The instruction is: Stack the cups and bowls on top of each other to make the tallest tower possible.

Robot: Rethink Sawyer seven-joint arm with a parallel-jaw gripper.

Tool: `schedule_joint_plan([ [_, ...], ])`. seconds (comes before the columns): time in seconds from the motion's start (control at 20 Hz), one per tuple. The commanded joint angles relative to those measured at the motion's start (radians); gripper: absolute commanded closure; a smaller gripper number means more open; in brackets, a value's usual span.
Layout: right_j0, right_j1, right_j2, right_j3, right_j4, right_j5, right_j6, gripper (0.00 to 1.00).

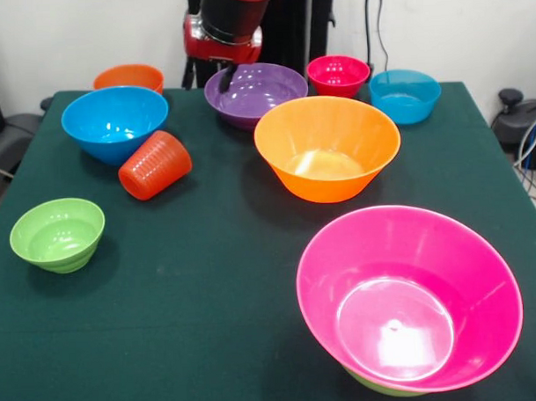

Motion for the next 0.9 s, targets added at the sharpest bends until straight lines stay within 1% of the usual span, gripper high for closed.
schedule_joint_plan([
  [0.05,-0.004,0.080,0.015,-0.064,-0.023,-0.049,0.110,0.00],
  [0.3,-0.024,0.070,0.000,-0.072,-0.040,-0.053,0.069,0.00],
  [0.5,-0.040,0.075,-0.005,-0.088,-0.040,-0.053,0.058,0.00],
  [0.7,-0.045,0.111,-0.011,-0.122,-0.044,-0.079,0.076,0.00],
  [0.9,-0.050,0.147,-0.016,-0.154,-0.061,-0.099,0.071,0.00],
])
